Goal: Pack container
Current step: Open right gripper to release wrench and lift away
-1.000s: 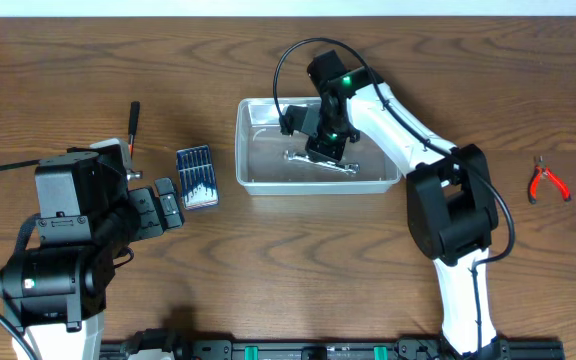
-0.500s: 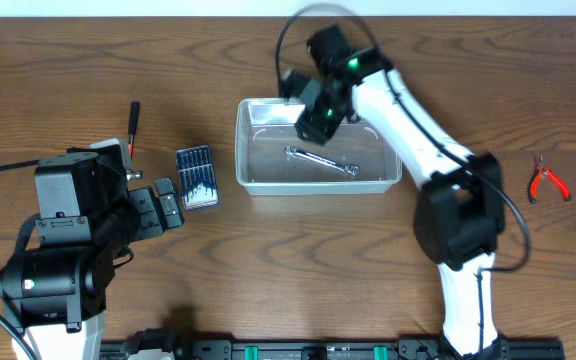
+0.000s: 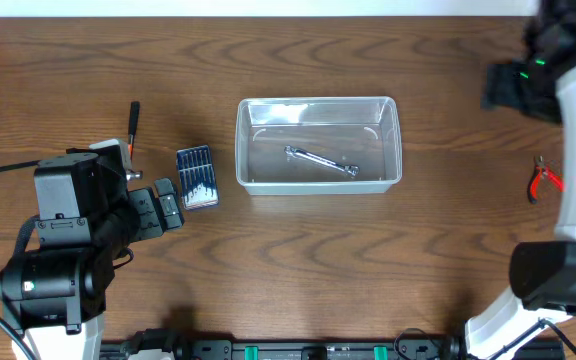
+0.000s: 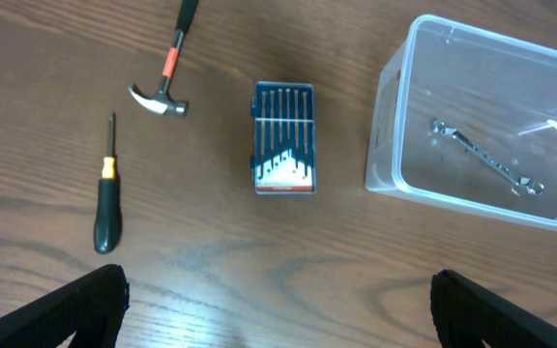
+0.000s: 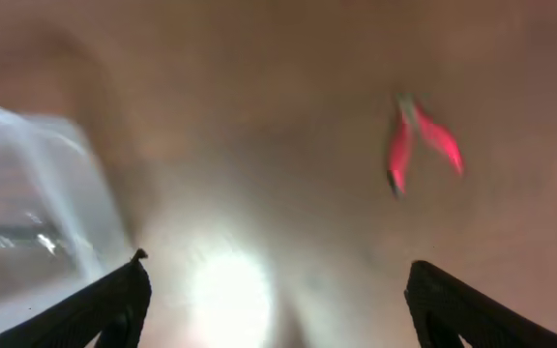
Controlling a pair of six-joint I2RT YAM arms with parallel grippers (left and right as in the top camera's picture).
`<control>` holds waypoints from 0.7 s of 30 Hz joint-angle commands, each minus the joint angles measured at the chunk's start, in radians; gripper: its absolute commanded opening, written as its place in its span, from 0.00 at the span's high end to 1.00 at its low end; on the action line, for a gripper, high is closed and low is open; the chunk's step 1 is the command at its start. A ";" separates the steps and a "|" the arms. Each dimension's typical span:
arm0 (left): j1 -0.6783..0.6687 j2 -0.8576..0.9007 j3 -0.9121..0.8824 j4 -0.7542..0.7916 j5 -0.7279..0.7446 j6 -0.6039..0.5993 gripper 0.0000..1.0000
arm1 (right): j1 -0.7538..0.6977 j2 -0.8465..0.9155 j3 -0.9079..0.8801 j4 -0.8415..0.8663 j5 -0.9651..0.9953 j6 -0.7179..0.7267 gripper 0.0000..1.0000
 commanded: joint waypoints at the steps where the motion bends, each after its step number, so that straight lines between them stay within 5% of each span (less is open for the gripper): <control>1: -0.002 -0.004 0.024 -0.001 -0.011 0.021 0.02 | -0.106 -0.027 -0.011 -0.078 0.024 0.058 0.15; 7: -0.002 -0.004 0.024 -0.001 -0.011 0.021 0.02 | -0.251 -0.153 -0.229 -0.001 0.006 0.018 0.14; 21: -0.002 -0.004 0.024 -0.002 -0.011 0.021 0.02 | -0.328 -0.236 -0.885 0.692 -0.033 -0.136 0.14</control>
